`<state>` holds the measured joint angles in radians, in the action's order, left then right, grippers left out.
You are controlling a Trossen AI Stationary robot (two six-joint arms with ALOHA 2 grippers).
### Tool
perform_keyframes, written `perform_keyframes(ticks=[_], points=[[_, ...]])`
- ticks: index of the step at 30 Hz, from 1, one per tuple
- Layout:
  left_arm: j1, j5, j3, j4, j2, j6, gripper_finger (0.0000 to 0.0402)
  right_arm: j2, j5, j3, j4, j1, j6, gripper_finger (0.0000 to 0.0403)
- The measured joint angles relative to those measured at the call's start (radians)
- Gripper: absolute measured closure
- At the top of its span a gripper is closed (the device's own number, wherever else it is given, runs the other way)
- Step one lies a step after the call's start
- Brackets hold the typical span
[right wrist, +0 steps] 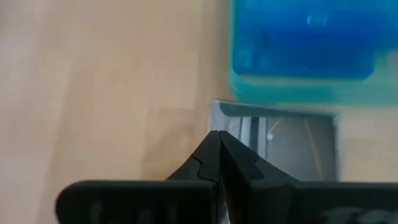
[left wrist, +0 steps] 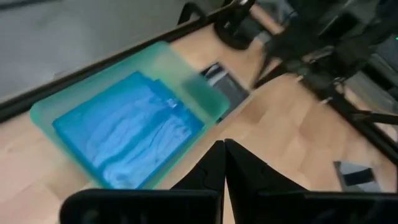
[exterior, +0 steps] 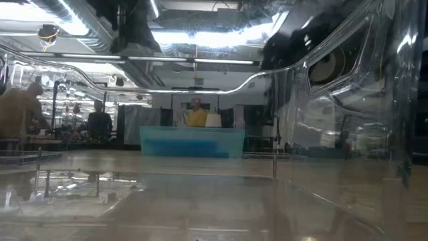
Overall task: Pick & place jewel cases by type
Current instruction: Put the top black cd case into the transparent bin
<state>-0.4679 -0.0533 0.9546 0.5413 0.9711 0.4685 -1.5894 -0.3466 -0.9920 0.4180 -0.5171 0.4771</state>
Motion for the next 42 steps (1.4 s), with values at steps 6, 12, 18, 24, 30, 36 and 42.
perform_keyframes(ticks=[6, 12, 18, 24, 30, 36, 42], points=[[0.089, 0.057, 0.0, 0.001, -0.082, -0.007, 0.0399, -0.149, 0.069, 0.0, -0.049, 0.0, -0.14, 0.0393], [0.13, 0.089, 0.0, 0.012, -0.095, -0.057, 0.0398, -0.214, 0.085, 0.0, -0.05, 0.004, -0.22, 0.0393], [0.132, 0.088, 0.0, 0.013, -0.094, -0.12, 0.0399, -0.23, 0.083, -0.003, -0.051, 0.057, -0.311, 0.0393], [0.132, 0.052, 0.0, 0.017, -0.094, -0.167, 0.04, -0.231, 0.079, -0.003, -0.037, 0.176, -0.389, 0.0393], [0.132, 0.038, 0.0, 0.017, -0.094, -0.168, 0.0398, -0.231, 0.078, -0.003, -0.026, 0.312, -0.483, 0.0393], [0.132, 0.038, 0.0, 0.017, -0.094, -0.167, 0.0399, -0.232, 0.079, -0.002, -0.035, 0.436, -0.538, 0.0393], [0.132, 0.052, 0.0, 0.016, -0.08, -0.165, 0.04, -0.236, 0.08, 0.002, -0.119, 0.495, -0.556, 0.0393]])
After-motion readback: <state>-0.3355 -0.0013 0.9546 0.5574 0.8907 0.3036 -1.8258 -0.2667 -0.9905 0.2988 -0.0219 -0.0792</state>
